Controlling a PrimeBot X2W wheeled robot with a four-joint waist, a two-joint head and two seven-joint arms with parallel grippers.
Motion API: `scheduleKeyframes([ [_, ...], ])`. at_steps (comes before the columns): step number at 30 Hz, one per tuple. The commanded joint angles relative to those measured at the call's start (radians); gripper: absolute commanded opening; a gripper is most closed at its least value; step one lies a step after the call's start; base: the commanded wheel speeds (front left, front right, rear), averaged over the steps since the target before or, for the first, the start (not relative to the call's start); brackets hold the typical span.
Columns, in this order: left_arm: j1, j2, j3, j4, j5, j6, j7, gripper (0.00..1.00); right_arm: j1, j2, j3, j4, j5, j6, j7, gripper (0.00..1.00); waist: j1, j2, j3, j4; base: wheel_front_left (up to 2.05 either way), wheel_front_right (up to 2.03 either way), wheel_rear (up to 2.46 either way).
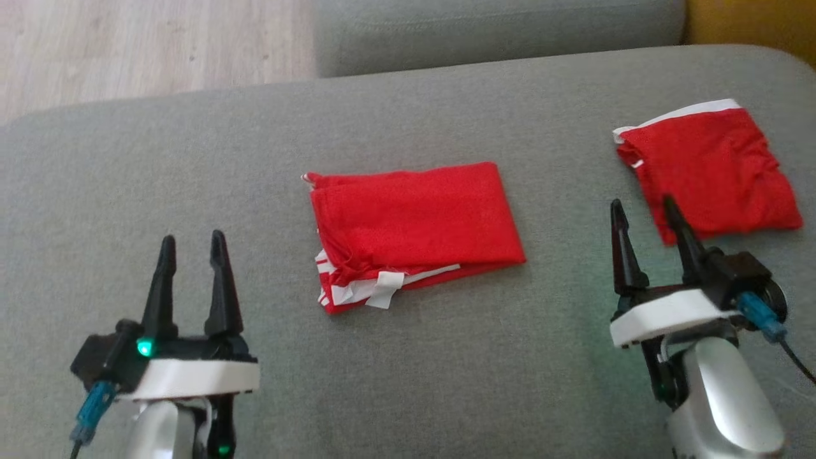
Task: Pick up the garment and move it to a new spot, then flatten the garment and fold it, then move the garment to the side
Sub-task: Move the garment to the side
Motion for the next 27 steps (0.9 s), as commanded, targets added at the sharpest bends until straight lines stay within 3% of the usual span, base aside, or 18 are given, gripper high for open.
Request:
scheduleKeyframes([
  [1, -0.055, 0.009, 0.018, -0.030, -0.004, 0.001, -0.006, 1.00, -0.061, 0.004, 0.025, -0.014, -0.011, -0.001, -0.007, 1.00, 0.0000, -0.0001, 0.019, 0.018, 0.00, 0.00, 0.00],
  [18, -0.126, 0.009, -0.059, 0.012, -0.025, 0.001, -0.006, 1.00, -0.287, 0.004, 0.189, 0.369, 0.184, -0.001, 0.190, 1.00, 0.0000, -0.0001, 0.111, 0.168, 0.00, 0.00, 0.00],
  [26, -0.138, 0.006, -0.064, 0.015, -0.029, 0.001, -0.006, 1.00, -0.349, 0.004, 0.277, 0.544, 0.262, -0.001, 0.251, 1.00, 0.0000, -0.0001, 0.117, 0.197, 0.00, 0.00, 0.00],
  [27, -0.139, 0.006, -0.064, 0.015, -0.029, 0.001, -0.006, 1.00, -0.356, 0.004, 0.285, 0.557, 0.263, -0.001, 0.246, 0.70, 0.0000, -0.0001, 0.116, 0.198, 0.00, 0.00, 0.00],
])
